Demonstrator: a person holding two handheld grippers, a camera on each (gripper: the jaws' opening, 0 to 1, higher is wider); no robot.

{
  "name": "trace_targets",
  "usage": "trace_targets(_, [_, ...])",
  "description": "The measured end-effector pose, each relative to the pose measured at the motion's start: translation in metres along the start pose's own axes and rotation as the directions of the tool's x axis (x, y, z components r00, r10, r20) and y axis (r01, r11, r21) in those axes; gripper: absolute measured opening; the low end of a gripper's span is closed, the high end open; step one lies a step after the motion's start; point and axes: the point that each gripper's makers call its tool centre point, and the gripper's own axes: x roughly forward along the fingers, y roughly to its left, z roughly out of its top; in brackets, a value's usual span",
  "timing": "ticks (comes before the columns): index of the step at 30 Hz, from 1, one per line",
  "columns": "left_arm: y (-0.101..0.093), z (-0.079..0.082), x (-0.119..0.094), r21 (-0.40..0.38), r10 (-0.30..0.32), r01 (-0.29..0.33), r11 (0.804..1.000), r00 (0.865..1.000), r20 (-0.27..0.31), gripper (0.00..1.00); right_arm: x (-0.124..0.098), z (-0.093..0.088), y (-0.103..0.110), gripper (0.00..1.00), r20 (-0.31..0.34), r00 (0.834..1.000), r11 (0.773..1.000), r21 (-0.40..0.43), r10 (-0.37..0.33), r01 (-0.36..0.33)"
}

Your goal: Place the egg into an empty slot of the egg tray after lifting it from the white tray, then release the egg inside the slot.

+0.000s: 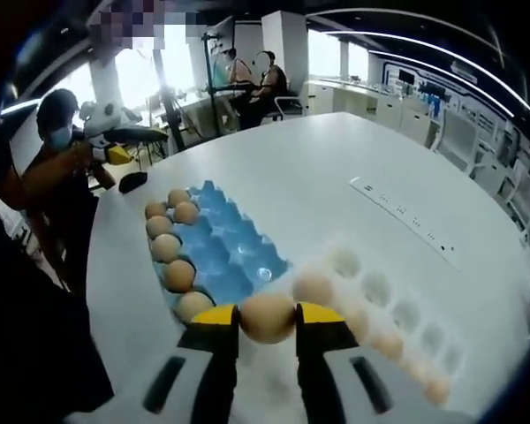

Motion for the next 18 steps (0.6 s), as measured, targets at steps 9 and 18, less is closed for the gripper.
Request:
trace_targets(9, [0.001, -0.001, -0.002, -0.002, 0.002, -0.002, 1.000, 1.000, -0.001, 0.63, 0.017, 0.013, 0.020, 0.25, 0.010, 0.999, 0.998, -0.031, 0.053, -0.053])
trace_targets(18, [0.001, -0.001, -0.001, -0.003, 0.001, -0.001, 1.000, 1.000, 0.002, 0.63, 0.036, 0.031, 0.040, 0.25, 0.028, 0.994, 0.993, -0.061, 0.106, -0.104])
